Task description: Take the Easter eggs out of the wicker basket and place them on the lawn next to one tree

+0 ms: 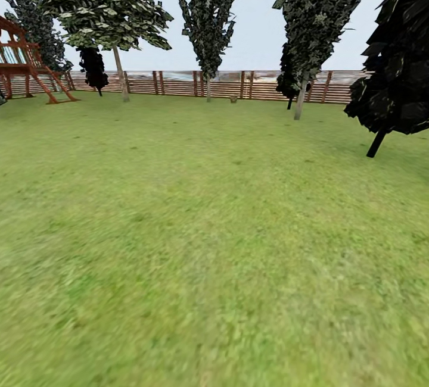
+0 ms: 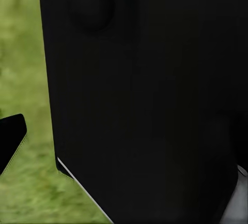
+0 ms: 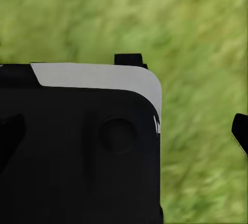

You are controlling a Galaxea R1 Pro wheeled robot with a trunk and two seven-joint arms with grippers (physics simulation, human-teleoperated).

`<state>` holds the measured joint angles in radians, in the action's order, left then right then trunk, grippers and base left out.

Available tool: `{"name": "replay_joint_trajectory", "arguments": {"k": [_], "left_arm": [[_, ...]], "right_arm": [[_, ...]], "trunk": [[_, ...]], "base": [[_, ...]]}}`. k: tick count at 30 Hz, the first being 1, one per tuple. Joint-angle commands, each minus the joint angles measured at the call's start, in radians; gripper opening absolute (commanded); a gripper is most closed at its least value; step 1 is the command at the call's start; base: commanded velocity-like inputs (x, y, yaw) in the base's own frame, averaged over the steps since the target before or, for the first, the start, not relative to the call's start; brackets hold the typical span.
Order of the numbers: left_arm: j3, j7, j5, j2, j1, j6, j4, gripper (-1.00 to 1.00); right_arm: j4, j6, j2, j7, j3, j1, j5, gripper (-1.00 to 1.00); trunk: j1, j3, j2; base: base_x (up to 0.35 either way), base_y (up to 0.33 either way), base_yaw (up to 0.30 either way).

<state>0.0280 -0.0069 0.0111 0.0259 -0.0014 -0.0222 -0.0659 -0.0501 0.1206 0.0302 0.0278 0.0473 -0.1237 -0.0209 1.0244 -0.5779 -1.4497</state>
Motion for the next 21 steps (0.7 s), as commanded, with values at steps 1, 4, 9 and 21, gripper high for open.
{"name": "replay_joint_trajectory", "arguments": {"k": [1, 4, 9, 21], "left_arm": [[0.003, -0.001, 0.001, 0.000, 0.000, -0.002, 0.000, 1.00], [0.003, -0.001, 0.001, 0.000, 0.000, -0.002, 0.000, 1.00], [0.003, -0.001, 0.001, 0.000, 0.000, -0.002, 0.000, 1.00], [0.003, -0.001, 0.001, 0.000, 0.000, -0.002, 0.000, 1.00]], "right_arm": [[0.001, 0.004, 0.000, 0.003, 0.005, -0.001, -0.002, 1.00], [0.001, 0.004, 0.000, 0.003, 0.005, -0.001, -0.002, 1.00], [0.001, 0.004, 0.000, 0.003, 0.005, -0.001, -0.002, 1.00], [0.001, 0.003, 0.000, 0.003, 0.005, -0.001, -0.002, 1.00]], "trunk": [[0.001, -0.001, 0.000], [0.001, -0.001, 0.000], [0.001, -0.001, 0.000], [0.001, -0.001, 0.000]], "base": [[0.332, 0.000, 0.000], [0.332, 0.000, 0.000], [0.332, 0.000, 0.000], [0.332, 0.000, 0.000]]}}
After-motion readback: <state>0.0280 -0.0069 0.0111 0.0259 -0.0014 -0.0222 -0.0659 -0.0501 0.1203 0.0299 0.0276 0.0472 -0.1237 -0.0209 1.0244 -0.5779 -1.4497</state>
